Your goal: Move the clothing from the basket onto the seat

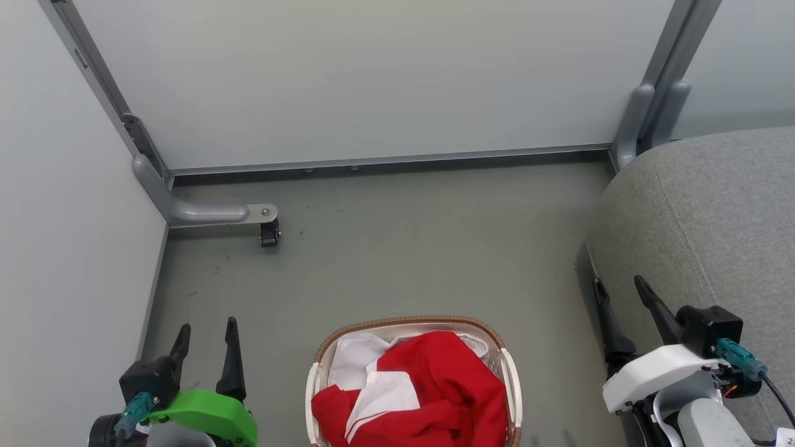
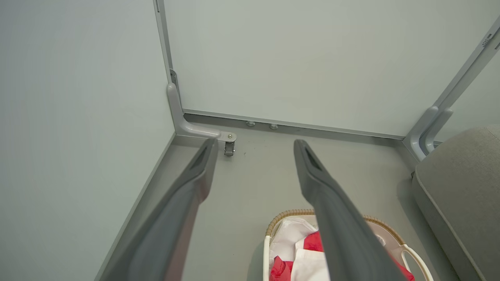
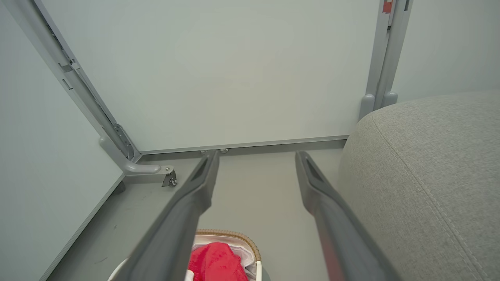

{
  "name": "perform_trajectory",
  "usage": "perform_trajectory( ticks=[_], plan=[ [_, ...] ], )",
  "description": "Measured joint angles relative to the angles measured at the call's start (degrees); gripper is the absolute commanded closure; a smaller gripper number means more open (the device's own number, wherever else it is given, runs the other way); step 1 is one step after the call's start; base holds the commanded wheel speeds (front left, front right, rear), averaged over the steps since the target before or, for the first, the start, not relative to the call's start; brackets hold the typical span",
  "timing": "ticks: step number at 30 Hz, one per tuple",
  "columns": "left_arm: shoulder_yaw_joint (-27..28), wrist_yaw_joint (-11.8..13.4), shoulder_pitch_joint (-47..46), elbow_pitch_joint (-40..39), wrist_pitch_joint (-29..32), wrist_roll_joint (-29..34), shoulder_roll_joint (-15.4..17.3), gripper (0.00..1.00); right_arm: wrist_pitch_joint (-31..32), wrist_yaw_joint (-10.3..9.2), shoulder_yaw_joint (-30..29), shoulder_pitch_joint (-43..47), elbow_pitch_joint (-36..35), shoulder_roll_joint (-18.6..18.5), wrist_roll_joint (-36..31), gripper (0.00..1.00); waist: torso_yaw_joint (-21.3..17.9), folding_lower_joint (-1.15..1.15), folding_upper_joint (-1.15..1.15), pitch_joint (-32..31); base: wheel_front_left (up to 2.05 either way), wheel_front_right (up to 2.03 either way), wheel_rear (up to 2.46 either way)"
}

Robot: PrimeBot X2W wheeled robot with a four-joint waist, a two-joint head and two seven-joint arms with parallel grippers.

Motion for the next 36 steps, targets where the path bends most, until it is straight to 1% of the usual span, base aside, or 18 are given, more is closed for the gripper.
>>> perform_trajectory(
  ticks=[9, 19, 24, 31, 36],
  plan=[
    [-0.5, 0.0, 0.7, 0.6, -1.0, 2.1, -0.2, 0.0, -0.9, 0.0, -0.3, 1.2, 1.0, 0.2, -4.1, 0.0, -0.3, 0.0, 0.0, 0.0, 0.0, 0.0, 0.0],
    [-4.5, -0.3, 1.0, 1.5, -2.0, 3.4, -0.2, 0.0, -2.0, 0.01, -0.3, 1.1, 0.7, 0.4, -8.1, 0.0, -1.3, 0.0, 0.0, 1.1, 0.0, 0.0, 0.0],
    [-7.1, -0.5, -0.9, 2.4, -2.6, 4.2, -0.2, 0.0, -2.5, 0.01, -0.2, -0.5, 0.0, 0.4, -9.6, 0.0, -2.2, 0.0, 0.0, 3.7, 0.0, 0.0, 0.0],
    [-10.2, -0.6, -5.0, 5.0, -2.7, 3.1, -0.2, 0.0, -2.5, 0.03, 0.8, -3.6, -1.3, 0.5, -9.7, 0.0, -4.0, 0.0, 0.0, 8.5, 0.0, 0.0, 0.0],
    [-12.9, -0.7, -8.8, 9.0, -2.7, 2.8, -0.3, 0.0, -2.5, 0.03, 2.0, -6.0, -2.0, 0.6, -9.9, 0.0, -5.7, 0.0, 0.0, 12.7, 0.0, 0.0, 0.0]
  ],
)
